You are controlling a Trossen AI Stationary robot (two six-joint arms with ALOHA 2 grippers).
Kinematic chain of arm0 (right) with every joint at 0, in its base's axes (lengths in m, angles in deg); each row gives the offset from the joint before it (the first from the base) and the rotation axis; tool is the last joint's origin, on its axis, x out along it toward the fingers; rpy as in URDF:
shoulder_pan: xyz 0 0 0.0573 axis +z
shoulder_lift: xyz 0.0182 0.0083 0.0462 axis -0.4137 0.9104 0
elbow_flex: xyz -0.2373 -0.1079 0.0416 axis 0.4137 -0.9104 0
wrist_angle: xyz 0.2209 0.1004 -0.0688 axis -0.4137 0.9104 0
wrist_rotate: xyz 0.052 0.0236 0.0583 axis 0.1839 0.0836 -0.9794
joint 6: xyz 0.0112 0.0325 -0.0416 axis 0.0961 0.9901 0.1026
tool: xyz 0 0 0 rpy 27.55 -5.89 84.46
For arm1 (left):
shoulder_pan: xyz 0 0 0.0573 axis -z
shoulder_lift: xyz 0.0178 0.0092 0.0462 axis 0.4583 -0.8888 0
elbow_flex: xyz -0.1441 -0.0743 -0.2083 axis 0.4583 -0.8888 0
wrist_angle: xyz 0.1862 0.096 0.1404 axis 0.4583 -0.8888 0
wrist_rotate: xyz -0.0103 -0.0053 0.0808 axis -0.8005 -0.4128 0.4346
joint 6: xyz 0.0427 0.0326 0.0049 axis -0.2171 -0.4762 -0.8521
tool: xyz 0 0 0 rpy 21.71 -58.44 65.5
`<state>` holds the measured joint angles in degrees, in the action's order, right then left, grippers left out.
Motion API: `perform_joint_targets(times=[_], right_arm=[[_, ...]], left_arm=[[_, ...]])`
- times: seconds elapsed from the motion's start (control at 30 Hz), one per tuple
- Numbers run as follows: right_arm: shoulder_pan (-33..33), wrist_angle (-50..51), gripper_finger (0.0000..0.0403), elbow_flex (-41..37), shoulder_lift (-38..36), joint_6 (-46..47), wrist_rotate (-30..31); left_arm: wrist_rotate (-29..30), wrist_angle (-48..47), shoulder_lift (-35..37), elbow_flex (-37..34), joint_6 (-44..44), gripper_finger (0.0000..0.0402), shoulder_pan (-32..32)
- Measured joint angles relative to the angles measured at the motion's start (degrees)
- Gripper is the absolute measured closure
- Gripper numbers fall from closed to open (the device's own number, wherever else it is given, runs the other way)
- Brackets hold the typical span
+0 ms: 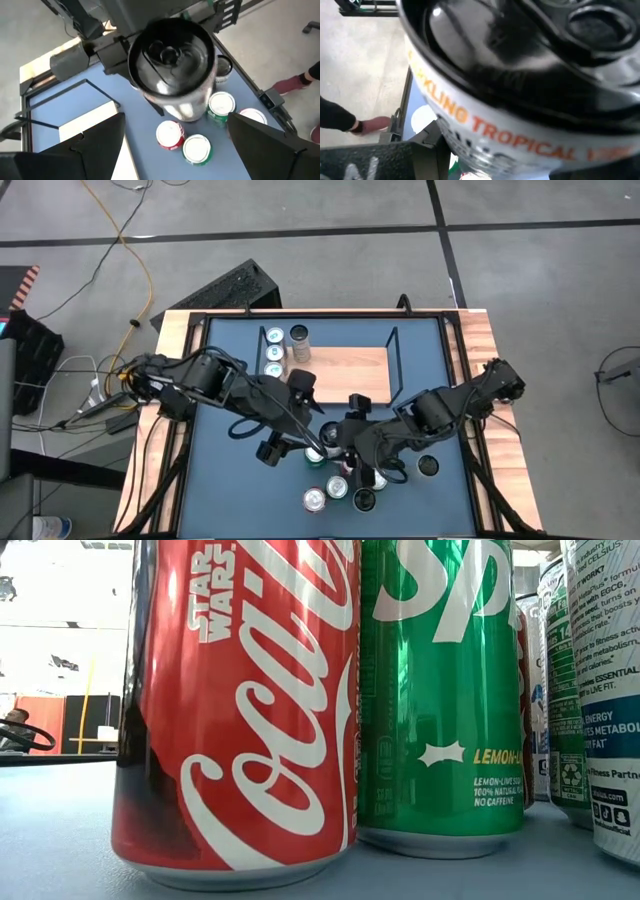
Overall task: Place canned beverage on shelf
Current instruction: Put the bottom white and orange soda can on the shelf aligned with the other white and orange soda can
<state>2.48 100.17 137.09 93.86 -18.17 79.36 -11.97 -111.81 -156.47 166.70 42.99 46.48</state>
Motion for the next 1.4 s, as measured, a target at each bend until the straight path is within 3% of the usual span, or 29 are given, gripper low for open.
perform_joint_targets(times=[0.2,0.53,1.4], right_arm=[[-1.81,-0.17,0.018,-0.01,1.27,1.17,-5.92],[-3.08,1.25,0.0179,0.01,3.22,2.04,-9.55],[-4.59,0.68,0.0179,0.01,3.31,1.04,-9.49]], left_arm=[[0.0,-0.59,0.0,0.0,0.31,0.0065,-0.34],[-1.55,-1.4,-0.5,0.0,2.66,0.0065,-1.31],[-5.57,0.26,-2.62,0.0,4.3,0.0065,-2.1]])
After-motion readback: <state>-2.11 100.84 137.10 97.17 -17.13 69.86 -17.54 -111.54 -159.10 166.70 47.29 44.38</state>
